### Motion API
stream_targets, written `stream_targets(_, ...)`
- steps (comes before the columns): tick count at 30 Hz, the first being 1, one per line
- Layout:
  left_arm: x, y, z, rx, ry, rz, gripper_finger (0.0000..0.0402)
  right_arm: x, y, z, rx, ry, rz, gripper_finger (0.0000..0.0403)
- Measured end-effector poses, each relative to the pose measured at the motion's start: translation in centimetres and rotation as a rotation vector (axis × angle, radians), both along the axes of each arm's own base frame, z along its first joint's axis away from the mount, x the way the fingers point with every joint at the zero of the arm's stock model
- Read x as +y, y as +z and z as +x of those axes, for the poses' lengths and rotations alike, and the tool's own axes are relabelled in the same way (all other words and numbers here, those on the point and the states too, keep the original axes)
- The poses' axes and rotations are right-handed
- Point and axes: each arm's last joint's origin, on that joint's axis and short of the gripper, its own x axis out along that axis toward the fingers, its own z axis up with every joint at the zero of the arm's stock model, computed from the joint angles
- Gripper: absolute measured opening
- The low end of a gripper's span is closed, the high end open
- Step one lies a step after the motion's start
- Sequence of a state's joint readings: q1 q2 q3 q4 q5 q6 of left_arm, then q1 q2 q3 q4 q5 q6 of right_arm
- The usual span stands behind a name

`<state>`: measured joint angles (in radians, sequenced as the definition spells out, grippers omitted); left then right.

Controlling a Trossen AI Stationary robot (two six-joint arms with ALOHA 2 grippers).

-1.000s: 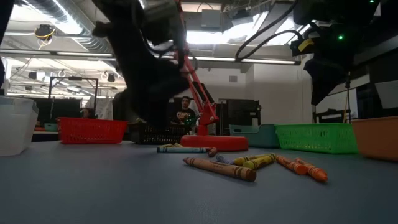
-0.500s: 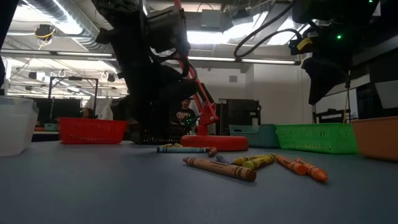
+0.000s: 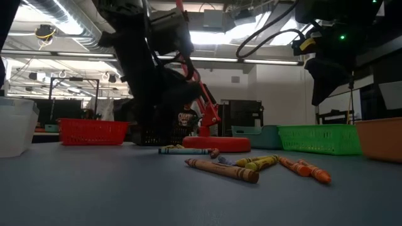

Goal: Sort crayons
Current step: Put the yellow crayon into the top left black bin

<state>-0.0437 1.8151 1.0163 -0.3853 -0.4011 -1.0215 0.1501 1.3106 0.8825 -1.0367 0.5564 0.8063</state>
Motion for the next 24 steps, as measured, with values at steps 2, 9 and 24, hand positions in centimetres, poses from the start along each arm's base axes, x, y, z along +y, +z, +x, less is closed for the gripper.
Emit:
stream_targets(2,-0.1,-0.6,0.2,0.003,-0.003,0.000,0.0060,0.0,0.0,0.0,0.000,0.000,0.000,0.0143)
stream_targets(9,-0.2,-1.8,0.5,0.028,-0.008,-0.002,0.0060,0.0,0.0,0.1,-0.015,0.000,0.002,0.0143)
stream_targets(24,-0.2,-1.9,0.2,0.072,-0.037,0.031,0.0022,0.1,0.0,0.3,-0.031,0.001,0.004,0.0143)
